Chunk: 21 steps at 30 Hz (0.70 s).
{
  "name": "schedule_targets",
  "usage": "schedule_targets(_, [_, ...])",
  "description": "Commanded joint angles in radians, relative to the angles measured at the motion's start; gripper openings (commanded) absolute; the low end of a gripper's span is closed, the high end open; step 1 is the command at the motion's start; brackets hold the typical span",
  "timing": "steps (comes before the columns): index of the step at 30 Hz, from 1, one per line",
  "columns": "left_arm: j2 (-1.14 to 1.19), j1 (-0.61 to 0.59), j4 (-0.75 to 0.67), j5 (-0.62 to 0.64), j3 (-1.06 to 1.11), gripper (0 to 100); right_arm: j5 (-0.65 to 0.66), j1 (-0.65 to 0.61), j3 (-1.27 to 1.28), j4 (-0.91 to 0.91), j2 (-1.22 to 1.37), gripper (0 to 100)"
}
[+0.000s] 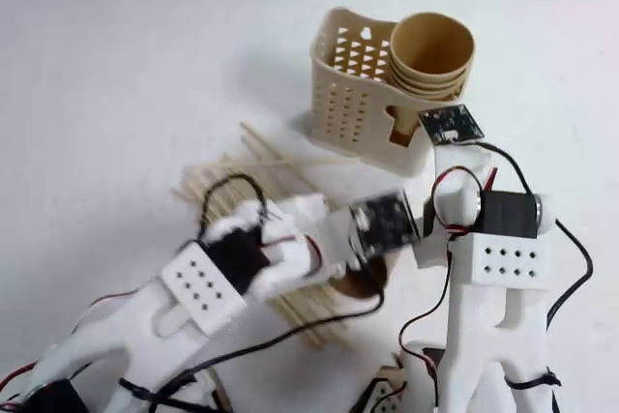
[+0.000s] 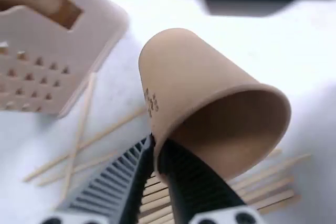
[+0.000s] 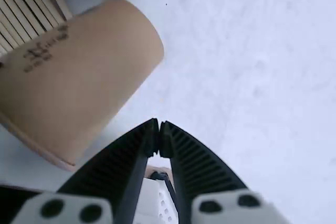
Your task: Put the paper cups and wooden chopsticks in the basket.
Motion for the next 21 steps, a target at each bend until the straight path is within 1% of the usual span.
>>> schedule_targets(1, [-0.010,-0.074,0.127,0.014,-0.213,2,0.002,0.012,-0.051,0.016,-0.022,1.8])
schedule_targets(3, [-0.010,-0.093,0.198,0.017,-0.318,2,0.002,0.012,-0.052,0.016,-0.033,1.8])
schedule_targets(7, [-0.008,-0.139,0.330,0.092,-0.559,2,-0.003,0.012,-0.048,0.016,-0.133,1.8])
schedule_targets(10, [0.001,-0.179,0.373,0.114,-0.721,2,-0.008,0.012,-0.038,0.016,-0.234,1.8])
schedule_targets(14, [0.001,-0.191,0.361,0.130,-0.852,2,-0.012,0.008,0.021,-0.012,-0.334,1.8])
schedule_targets(17, [0.002,-0.191,0.307,0.173,-0.898,2,-0.057,0.002,0.109,-0.094,-0.378,1.8])
schedule_targets(21, [0.002,-0.191,0.227,0.186,-0.921,2,-0.068,-0.076,0.206,-0.174,-0.423,1.8])
